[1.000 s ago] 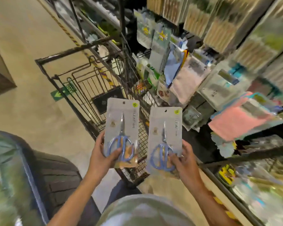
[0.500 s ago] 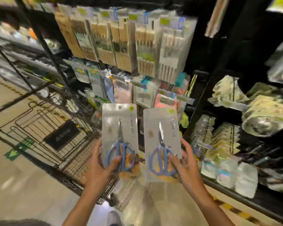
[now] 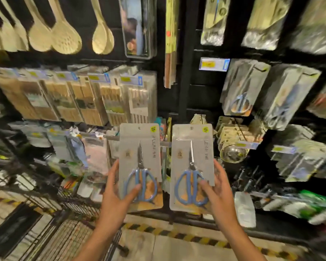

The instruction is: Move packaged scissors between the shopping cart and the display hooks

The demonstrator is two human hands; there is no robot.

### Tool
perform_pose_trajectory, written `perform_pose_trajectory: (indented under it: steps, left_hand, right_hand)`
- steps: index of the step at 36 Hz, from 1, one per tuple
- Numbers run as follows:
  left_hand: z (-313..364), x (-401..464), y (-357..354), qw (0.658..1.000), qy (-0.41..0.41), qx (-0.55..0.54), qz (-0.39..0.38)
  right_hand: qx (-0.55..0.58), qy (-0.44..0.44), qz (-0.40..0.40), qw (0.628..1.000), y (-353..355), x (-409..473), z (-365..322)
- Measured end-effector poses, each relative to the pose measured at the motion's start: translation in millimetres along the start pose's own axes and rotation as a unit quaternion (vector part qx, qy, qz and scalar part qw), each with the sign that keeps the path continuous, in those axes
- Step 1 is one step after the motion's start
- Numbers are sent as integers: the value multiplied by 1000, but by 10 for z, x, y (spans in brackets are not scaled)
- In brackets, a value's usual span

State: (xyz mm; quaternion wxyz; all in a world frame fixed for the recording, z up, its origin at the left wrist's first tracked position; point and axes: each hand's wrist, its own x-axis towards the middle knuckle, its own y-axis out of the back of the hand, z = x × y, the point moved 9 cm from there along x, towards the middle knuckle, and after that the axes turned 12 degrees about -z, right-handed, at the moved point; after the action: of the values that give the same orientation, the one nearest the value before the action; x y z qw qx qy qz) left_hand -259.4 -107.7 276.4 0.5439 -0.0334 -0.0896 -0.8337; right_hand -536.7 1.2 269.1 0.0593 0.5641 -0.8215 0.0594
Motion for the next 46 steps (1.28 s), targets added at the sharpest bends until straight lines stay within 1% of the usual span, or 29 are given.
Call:
perform_pose_trajectory:
  steps: [4, 7, 11, 18, 23, 27, 31, 37, 41, 46]
  left_hand:
    - [171, 228, -79, 1000, -21, -3, -5]
    - [257, 395, -114, 998, -47, -10, -30]
    - [380, 585, -166, 996, -78, -35, -39]
    - [424, 850, -208, 993, -65, -82, -49]
    - [475, 1057, -338, 994, -62, -71, -58]
    - [579, 1252, -487, 995, -69, -57, -44]
    - [715, 1443, -679, 996, -74, -36, -25]
    - [800, 1690, -926, 996, -80, -45, -7]
    - [865, 1777, -1003, 997, -77, -28, 12]
    - [928, 1922, -983, 995, -89, 2, 43]
  right_hand:
    - [-23, 19, 22, 999, 77, 43, -248]
    - [-40, 32, 30, 998, 90, 87, -423]
    - [-45, 38, 48, 997, 124, 156, -570]
    - [-24, 43, 56, 997, 247, 325, -662]
    - [-8, 41, 50, 998, 417, 562, -626]
    - [2, 46, 40, 998, 601, 806, -602]
    - [21, 56, 13, 998, 766, 1088, -613]
    - [28, 75, -8, 997, 1049, 1534, -578]
    - [56, 54, -36, 996, 1144, 1789, -448]
    - [54, 49, -50, 996, 1220, 1945, -367]
